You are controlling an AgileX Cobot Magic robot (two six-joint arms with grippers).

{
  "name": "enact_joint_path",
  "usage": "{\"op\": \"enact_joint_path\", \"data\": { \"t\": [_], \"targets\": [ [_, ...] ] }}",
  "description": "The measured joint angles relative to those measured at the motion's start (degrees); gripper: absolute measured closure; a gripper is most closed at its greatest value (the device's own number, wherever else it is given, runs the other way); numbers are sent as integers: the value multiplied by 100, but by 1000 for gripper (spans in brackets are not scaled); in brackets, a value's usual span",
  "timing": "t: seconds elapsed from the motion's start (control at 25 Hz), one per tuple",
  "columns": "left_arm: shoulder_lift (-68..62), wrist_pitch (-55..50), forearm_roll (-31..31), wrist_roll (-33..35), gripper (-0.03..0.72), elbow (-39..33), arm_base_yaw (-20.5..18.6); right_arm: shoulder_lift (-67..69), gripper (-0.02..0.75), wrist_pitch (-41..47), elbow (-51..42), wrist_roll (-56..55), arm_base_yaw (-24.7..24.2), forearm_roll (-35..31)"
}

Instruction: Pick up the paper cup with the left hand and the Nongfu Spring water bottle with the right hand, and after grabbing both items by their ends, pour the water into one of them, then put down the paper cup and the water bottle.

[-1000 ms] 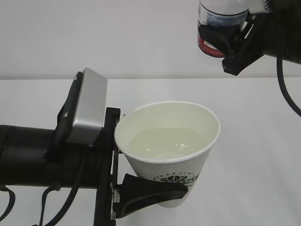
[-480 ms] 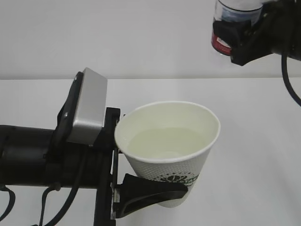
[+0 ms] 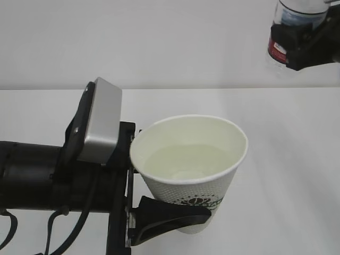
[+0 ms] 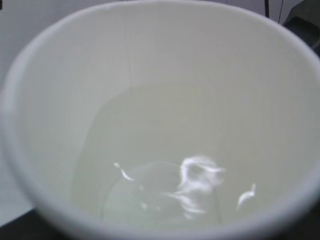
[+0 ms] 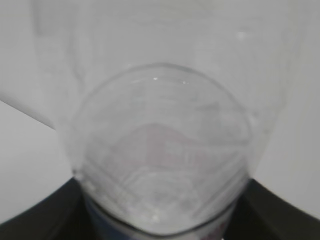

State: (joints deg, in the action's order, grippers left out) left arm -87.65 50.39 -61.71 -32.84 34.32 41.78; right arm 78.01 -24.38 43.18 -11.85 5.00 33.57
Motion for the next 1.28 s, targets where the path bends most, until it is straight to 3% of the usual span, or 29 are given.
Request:
{"op": "enact_joint_path", "data": {
  "t": [0.44,0.72,1.28],
  "targets": [
    [0,0,0,0,198,0,0,0,271,-56,-585,-11,-398,-718],
    [0,0,0,0,198,0,0,0,271,-56,-640,60,-410,-1098],
    [0,0,31,0,198,0,0,21,271,-747,-1528,1130,-410,-2848]
  ]
}}
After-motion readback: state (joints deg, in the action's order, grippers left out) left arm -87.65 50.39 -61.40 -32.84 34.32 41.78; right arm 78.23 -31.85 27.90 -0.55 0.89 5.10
